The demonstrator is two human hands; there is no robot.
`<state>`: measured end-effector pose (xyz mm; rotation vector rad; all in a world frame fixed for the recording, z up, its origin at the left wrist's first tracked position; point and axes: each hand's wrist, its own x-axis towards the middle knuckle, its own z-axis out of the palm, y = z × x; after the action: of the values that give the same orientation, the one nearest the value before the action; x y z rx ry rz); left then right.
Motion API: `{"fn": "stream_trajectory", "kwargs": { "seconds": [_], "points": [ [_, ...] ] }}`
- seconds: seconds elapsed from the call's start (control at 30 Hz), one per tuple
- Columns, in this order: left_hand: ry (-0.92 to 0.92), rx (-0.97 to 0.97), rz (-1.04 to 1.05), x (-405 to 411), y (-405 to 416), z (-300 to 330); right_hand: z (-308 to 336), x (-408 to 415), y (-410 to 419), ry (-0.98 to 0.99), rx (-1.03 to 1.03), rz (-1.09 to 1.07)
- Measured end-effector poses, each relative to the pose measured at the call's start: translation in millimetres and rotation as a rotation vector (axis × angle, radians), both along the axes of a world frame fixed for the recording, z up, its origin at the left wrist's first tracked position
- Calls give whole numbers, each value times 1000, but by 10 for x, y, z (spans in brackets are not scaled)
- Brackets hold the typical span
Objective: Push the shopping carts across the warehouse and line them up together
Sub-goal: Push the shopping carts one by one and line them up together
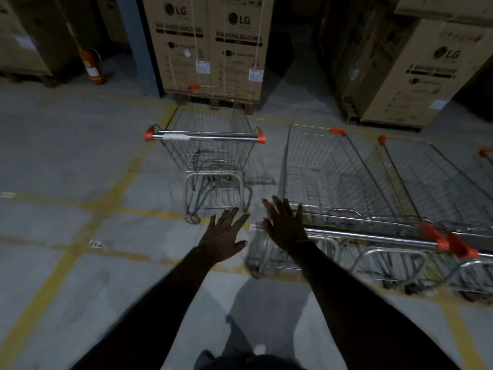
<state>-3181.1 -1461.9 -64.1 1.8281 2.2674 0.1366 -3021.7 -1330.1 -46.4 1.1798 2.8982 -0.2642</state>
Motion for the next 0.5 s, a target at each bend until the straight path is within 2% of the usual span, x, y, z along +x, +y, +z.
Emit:
{"fn": "stream_trajectory", "kwargs": {
  "seconds": [0.13,0.2,0.3,0.5],
  "points": [
    [15,28,87,-394,-103,30,75,-367,-31,-2,-11,43],
    [8,57,130,-567,-113,35,74,-529,1,7,45,69],
    [37,94,194,-783,-81,54,102,-760,58,82,70,74],
    [67,100,249,-1259,140,76,54,-1235,328,50,61,88]
  ]
}}
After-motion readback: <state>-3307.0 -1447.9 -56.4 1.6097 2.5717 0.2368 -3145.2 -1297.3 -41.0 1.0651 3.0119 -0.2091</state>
